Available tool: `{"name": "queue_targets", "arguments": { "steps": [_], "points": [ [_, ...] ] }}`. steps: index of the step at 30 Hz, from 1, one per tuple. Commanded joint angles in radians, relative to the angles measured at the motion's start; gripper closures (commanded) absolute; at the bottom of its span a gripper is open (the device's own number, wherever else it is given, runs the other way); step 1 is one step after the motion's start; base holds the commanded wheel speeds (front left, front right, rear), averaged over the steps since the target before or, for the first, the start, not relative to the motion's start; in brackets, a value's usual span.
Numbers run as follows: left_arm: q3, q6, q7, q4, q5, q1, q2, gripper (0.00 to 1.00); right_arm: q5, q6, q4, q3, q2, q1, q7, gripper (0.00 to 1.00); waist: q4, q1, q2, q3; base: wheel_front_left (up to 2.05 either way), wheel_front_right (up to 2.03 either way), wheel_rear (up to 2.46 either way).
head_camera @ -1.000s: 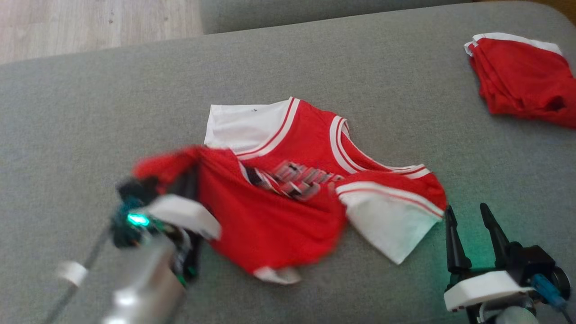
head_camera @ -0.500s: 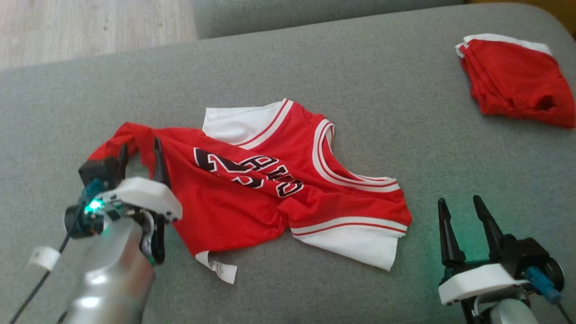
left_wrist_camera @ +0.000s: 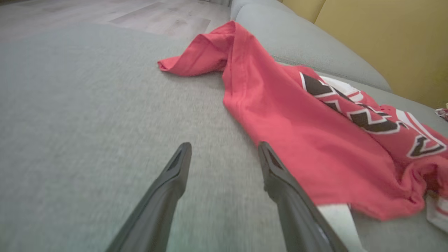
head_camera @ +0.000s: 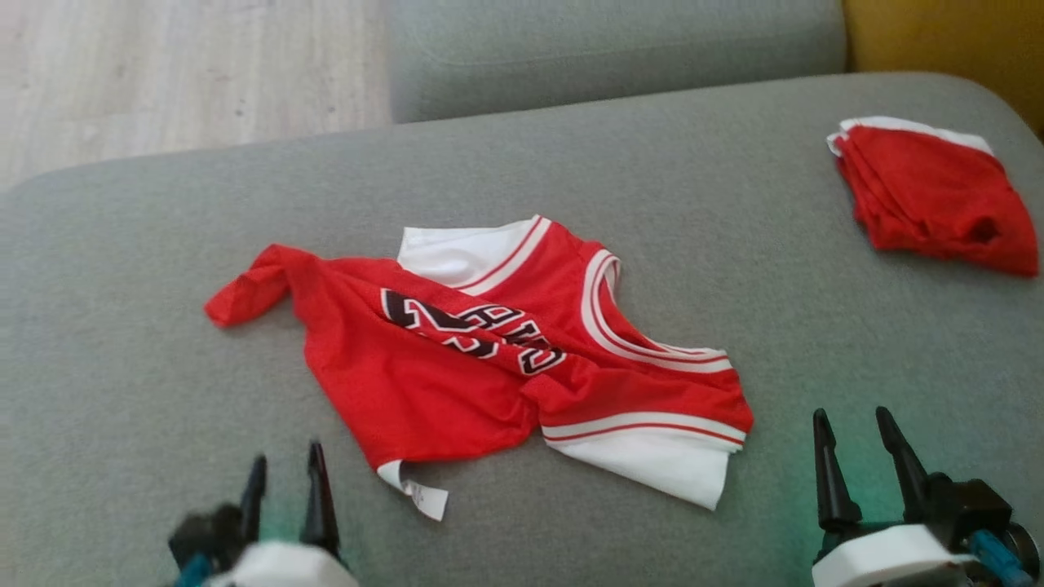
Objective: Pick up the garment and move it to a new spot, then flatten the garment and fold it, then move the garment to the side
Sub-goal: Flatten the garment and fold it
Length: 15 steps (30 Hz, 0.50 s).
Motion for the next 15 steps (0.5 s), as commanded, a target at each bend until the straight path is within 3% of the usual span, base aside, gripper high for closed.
{"name": "queue_targets", "arguments": {
  "steps": [1,8,15],
  "points": [
    [0.02,0.01,-0.004,-0.074,0.004,-0.004,0.019,0.0,0.007,0.007,-0.034,0.021,-0.008,-0.01,-0.014,0.0,0.014,0.0001,0.0,-0.012,0.0,0.0,0.0],
    [-0.062,0.018,0.067,-0.178,0.032,0.084,0.012,0.0,-0.003,0.007,-0.041,0.03,-0.008,-0.021,-0.014,0.0,0.023,0.0001,0.0,-0.003,0.0,0.0,0.0],
    [-0.134,0.014,0.121,-0.113,0.066,0.033,-0.019,0.0,-0.004,0.007,-0.043,0.045,-0.008,-0.042,-0.014,0.0,-0.016,0.0001,0.0,0.028,0.0,0.0,0.0]
  ]
}}
